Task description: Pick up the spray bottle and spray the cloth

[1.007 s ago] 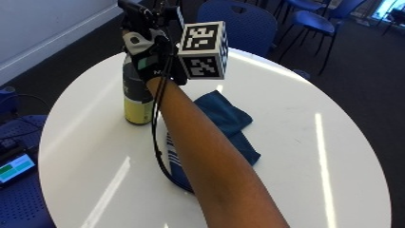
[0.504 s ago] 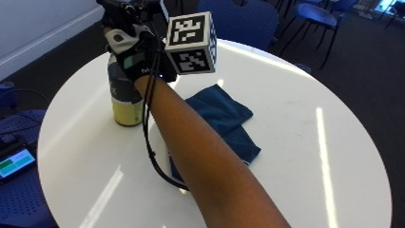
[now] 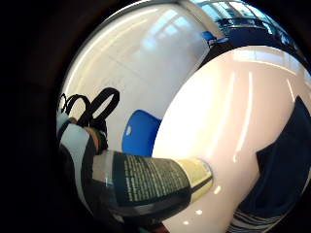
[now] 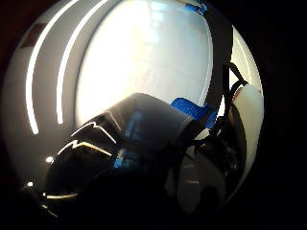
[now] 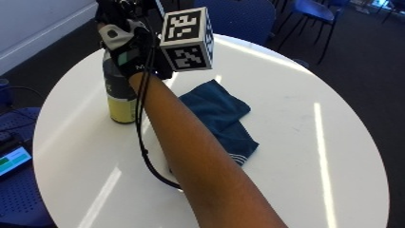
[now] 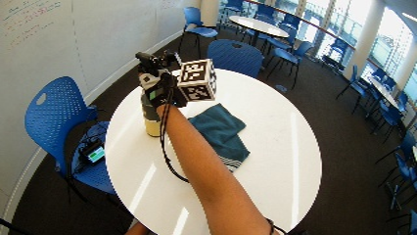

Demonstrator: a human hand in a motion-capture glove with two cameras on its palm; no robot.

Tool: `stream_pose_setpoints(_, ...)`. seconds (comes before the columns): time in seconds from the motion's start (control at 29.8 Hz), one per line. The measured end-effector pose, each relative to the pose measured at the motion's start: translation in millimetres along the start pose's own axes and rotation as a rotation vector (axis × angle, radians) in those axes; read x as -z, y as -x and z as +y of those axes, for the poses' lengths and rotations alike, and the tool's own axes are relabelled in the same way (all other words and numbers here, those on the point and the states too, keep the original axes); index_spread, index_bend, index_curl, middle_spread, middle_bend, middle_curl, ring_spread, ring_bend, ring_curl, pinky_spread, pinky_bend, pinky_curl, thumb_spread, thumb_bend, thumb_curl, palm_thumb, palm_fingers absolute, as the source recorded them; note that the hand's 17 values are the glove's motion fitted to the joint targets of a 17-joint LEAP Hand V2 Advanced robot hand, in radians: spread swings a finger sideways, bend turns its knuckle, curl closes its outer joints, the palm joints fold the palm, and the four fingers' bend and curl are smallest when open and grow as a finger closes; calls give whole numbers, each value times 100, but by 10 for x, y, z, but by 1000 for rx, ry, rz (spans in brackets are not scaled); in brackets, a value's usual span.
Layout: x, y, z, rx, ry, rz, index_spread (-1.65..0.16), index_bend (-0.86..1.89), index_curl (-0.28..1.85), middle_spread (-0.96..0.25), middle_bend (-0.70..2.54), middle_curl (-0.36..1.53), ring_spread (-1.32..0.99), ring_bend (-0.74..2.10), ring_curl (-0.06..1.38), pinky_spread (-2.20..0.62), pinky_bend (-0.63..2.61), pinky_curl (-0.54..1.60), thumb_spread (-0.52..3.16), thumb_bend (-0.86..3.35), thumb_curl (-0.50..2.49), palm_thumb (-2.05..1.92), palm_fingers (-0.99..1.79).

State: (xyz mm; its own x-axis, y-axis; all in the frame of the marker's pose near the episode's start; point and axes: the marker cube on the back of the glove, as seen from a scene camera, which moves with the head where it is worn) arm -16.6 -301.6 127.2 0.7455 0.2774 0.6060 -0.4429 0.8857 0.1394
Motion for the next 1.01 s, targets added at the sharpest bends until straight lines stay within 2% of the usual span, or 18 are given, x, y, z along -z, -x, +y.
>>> stream_pose_setpoints(0.54, -9, -33, -5, -7, 14, 3, -25, 35, 60, -19, 60, 48, -19, 55, 44, -24, 40, 38, 36, -3, 86, 88, 137)
stream_pose_setpoints(1.01, -43, -360, 70, -89, 106, -15, -27, 31, 60, -19, 58, 48, -20, 57, 45, -21, 39, 38, 44, -6, 84, 78, 129)
